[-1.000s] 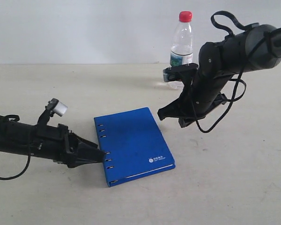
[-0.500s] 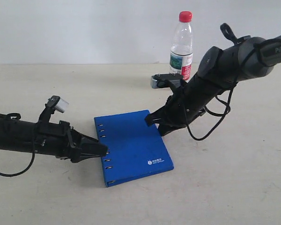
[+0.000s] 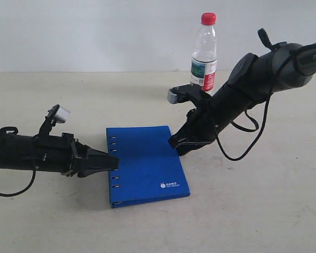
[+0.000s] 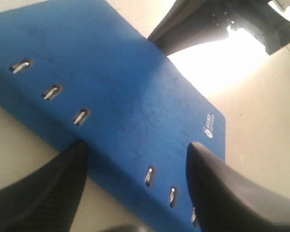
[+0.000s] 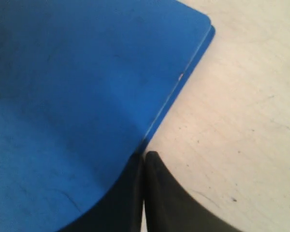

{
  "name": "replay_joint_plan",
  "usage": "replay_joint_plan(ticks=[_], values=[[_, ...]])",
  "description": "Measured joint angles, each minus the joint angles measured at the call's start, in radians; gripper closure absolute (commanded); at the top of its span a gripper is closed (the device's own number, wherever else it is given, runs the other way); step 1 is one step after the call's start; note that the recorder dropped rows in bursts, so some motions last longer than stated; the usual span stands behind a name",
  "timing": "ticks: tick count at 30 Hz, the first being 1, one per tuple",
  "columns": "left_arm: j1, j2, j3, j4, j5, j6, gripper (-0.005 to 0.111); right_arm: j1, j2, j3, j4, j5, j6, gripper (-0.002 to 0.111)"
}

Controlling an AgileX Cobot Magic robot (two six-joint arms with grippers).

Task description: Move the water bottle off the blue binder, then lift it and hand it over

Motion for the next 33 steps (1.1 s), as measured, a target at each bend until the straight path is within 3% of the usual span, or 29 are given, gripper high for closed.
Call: replay_joint_plan(ticks=[7,20,24,33], values=[[0.000,0.000,0.000,0.000,0.007,-0.098,0.051,-0.002,0.000,0.000,0.000,0.000,0.000,0.108],[0.000,-0.028,0.000,0.000,0.024,-0.119,0.051,-0.002,-0.004,0.000,-0.042,0.000,-0.034,0.108],[-0.004,-0.037,0.000,-0.003,-0.082,-0.116,0.051,0.009,-0.022,0.003,-0.080,0.045,-0.020,0.108],[-0.011,-0.035,0.000,0.000,-0.095,-0.116,0.051,0.039,-0.135,0.009,-0.371,0.100,0.340,0.108]])
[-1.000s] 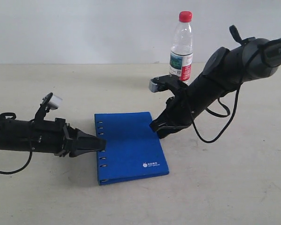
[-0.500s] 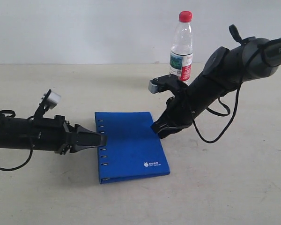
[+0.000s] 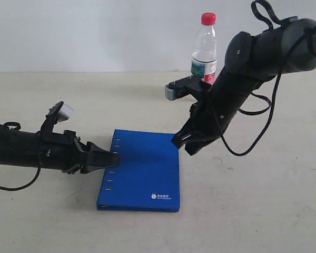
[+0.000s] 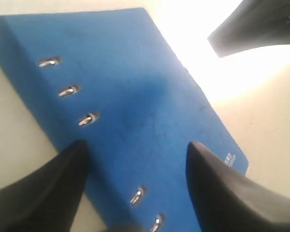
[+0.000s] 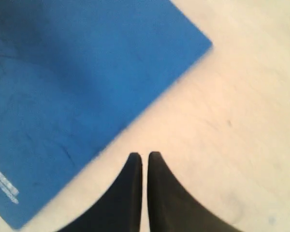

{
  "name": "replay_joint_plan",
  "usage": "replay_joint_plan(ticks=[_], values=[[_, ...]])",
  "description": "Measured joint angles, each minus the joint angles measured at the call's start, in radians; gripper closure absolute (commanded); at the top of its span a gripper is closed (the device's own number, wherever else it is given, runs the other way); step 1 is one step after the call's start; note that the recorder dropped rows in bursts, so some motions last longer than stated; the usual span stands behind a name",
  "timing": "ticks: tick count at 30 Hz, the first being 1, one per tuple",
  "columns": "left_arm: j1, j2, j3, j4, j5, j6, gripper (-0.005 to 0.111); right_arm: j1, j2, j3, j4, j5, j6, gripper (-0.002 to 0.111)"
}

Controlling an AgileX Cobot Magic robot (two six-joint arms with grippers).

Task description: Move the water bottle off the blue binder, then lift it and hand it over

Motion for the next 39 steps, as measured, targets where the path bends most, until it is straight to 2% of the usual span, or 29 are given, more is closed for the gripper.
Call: replay_joint_plan(ticks=[6,8,13,16,23,27,32,35,39], values=[[0.015,0.000,0.000,0.000,-0.016,0.001,0.051,0.001,0.000,0.000,-0.069,0.131,0.098,0.108],[0.022,0.000,0.000,0.000,-0.016,0.001,0.051,0.001,0.000,0.000,-0.062,0.118,0.095,0.103],[0.022,0.000,0.000,0.000,-0.018,0.001,0.051,0.001,0.014,0.000,-0.022,0.034,0.062,0.066],[0.022,0.000,0.000,0.000,-0.024,0.001,0.051,0.001,0.023,0.000,-0.014,0.014,0.059,0.053],[0.022,0.000,0.000,0.000,-0.024,0.001,0.051,0.001,0.039,0.000,0.056,-0.042,0.113,0.051],[0.022,0.000,0.000,0.000,-0.024,0.001,0.051,-0.016,0.076,0.000,0.271,-0.063,0.101,0.051],[0.022,0.000,0.000,0.000,-0.024,-0.006,0.051,-0.115,0.125,0.000,0.681,0.098,-0.118,0.051],[0.022,0.000,0.000,0.000,-0.024,-0.010,0.051,-0.174,0.126,0.000,0.774,0.144,-0.167,0.051],[0.022,0.000,0.000,0.000,-0.024,-0.014,0.051,-0.208,0.127,0.000,0.785,0.246,-0.222,0.051]])
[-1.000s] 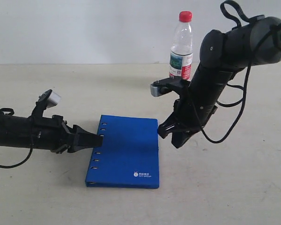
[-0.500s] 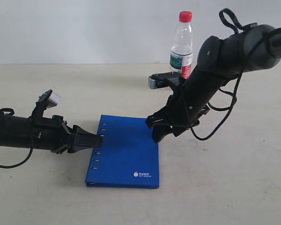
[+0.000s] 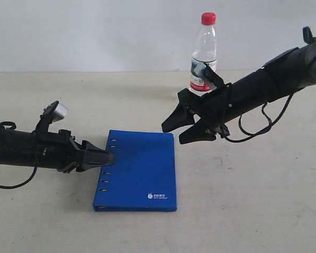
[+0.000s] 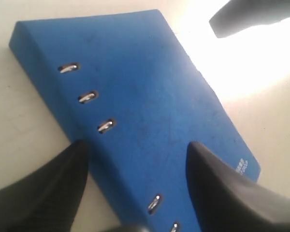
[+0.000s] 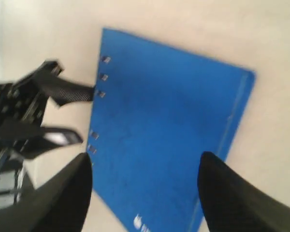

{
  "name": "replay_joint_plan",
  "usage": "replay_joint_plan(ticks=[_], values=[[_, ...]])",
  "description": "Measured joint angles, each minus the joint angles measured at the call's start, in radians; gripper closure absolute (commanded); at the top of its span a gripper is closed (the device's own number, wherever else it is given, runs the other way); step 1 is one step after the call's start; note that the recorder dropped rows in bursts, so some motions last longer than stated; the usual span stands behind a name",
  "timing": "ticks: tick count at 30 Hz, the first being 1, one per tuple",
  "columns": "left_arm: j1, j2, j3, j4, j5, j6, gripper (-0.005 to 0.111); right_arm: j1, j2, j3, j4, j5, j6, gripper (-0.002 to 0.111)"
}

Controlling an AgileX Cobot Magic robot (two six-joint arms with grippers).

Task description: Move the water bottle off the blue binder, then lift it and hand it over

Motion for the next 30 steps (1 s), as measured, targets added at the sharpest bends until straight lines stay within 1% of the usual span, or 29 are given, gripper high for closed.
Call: replay_joint_plan(ticks=[3,8,12,14,15,18,19,20,21,22,24,28,29,30], values=[[0.000,0.000,0.000,0.000,0.000,-0.002,0.051,0.007,0.010,0.000,-0.012,0.033,-0.020,0.051],[0.000,0.000,0.000,0.000,0.000,-0.002,0.051,0.011,0.039,0.000,-0.019,-0.042,-0.012,0.051],[0.000,0.000,0.000,0.000,0.000,-0.006,0.051,0.011,0.081,-0.002,-0.024,-0.058,-0.001,0.051],[0.000,0.000,0.000,0.000,0.000,-0.008,0.051,0.011,0.094,-0.002,-0.009,-0.049,0.001,0.053],[0.000,0.000,0.000,0.000,0.000,-0.010,0.051,0.011,0.099,-0.002,-0.004,-0.047,0.003,0.055],[0.000,0.000,0.000,0.000,0.000,-0.010,0.051,0.011,0.106,-0.004,-0.002,-0.023,-0.034,0.071],[0.000,0.000,0.000,0.000,0.000,-0.010,0.051,0.013,0.111,-0.004,-0.002,-0.010,-0.056,0.082],[0.000,0.000,0.000,0.000,0.003,-0.010,0.051,0.016,0.118,-0.004,-0.001,0.036,-0.129,0.085],[0.000,0.000,0.000,0.000,0.008,-0.010,0.051,0.019,0.120,-0.004,0.000,0.058,-0.161,0.088],[0.006,0.000,0.000,-0.002,0.010,-0.010,0.051,0.020,0.122,-0.004,0.015,0.115,-0.231,0.088],[0.006,0.000,0.000,-0.002,0.035,-0.010,0.051,0.027,0.122,-0.004,0.052,0.155,-0.301,0.088],[0.006,0.000,0.000,-0.002,0.046,-0.010,0.051,0.030,0.122,-0.004,0.067,0.167,-0.335,0.088],[0.006,0.000,0.000,-0.002,0.048,-0.010,0.051,0.030,0.122,-0.004,0.067,0.168,-0.335,0.090],[0.006,0.000,0.000,-0.002,0.048,-0.010,0.051,0.030,0.122,-0.004,0.069,0.168,-0.337,0.097]])
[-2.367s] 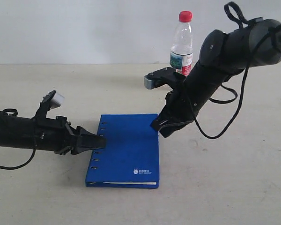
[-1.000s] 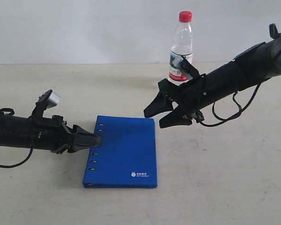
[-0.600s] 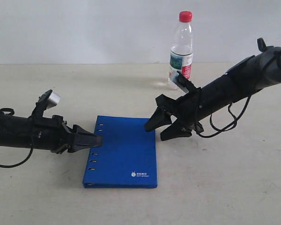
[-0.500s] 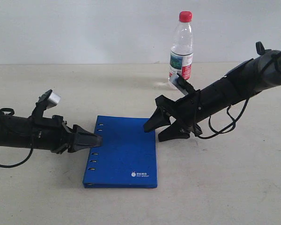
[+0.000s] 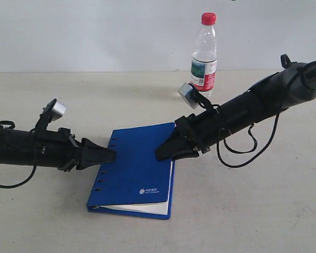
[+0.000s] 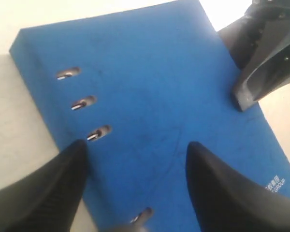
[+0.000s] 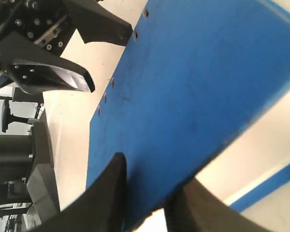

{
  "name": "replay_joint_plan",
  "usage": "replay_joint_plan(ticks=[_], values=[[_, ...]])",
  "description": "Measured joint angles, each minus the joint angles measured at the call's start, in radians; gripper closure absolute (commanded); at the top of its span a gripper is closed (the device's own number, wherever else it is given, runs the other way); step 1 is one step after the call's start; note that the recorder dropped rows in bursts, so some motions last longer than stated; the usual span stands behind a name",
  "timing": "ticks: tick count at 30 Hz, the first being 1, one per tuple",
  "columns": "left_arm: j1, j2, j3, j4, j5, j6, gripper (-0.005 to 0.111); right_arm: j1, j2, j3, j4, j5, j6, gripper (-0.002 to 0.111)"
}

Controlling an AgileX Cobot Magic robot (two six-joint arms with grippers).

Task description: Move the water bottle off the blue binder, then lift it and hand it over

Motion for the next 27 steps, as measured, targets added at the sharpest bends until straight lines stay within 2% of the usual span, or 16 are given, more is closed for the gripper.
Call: replay_joint_plan(ticks=[1,5,12,27], values=[[0.000,0.000,0.000,0.000,-0.004,0.000,0.051,0.002,0.000,0.000,0.000,-0.007,-0.007,0.109],[-0.002,0.000,0.000,0.000,-0.101,0.000,0.051,0.002,0.000,0.000,0.011,0.001,-0.037,0.108],[-0.002,0.002,-0.014,0.002,-0.092,-0.002,0.051,0.002,0.000,0.000,0.018,0.006,-0.106,0.108],[0.010,0.123,-0.083,-0.013,0.152,-0.005,0.052,0.002,-0.017,0.000,-0.042,0.012,-0.123,0.108]])
